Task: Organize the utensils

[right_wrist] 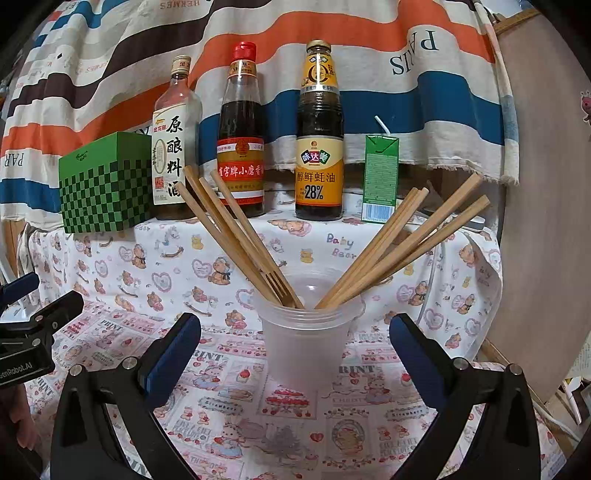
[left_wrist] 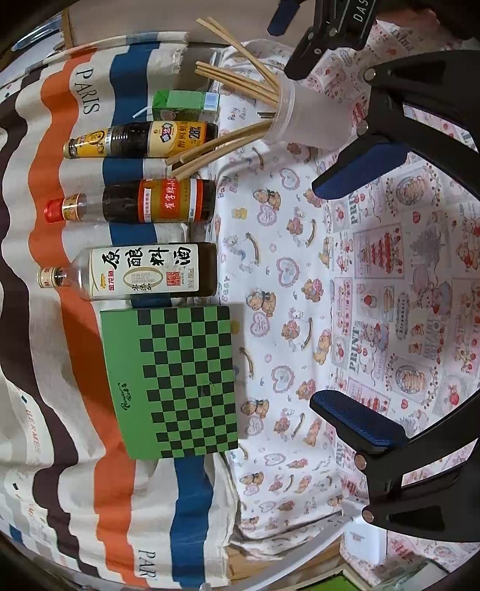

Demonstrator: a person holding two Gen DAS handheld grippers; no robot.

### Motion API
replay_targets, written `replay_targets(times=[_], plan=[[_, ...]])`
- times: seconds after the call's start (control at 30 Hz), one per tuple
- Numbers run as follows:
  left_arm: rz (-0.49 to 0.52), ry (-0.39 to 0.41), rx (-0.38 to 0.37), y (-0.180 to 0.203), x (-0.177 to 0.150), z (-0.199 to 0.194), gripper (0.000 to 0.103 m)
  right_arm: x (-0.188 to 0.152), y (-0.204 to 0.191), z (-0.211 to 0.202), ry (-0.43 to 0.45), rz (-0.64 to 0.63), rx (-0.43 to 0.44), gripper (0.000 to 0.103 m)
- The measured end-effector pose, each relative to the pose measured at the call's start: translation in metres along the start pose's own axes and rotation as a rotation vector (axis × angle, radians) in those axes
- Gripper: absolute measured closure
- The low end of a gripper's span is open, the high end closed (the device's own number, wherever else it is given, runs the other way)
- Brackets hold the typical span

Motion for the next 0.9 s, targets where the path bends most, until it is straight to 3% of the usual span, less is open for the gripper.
replay_targets(times=[0.23,0.9], plan=[[-0.003,-0.007,-0.017,0.0012,-0.0006,0.0010,0.001,-0.0005,0.0011,-0.0001,-0.002,0.002,-0.004,0.000],[-0.010,-0.011,0.022,-0.0053,-0.0013,0.0028,0.000,-0.0005,0.0019,0.0002,-0.004,0.000,-0.005,0.000]])
Point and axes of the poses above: each gripper's, at about its wrist camera, not at the fingertips, and z roughly the way its jaws point, y to its right, x to its top, the point moved 10 cm from there along z, roughly the way its jaws point, and after that the axes turned 13 degrees about x, right-handed, at the moved point
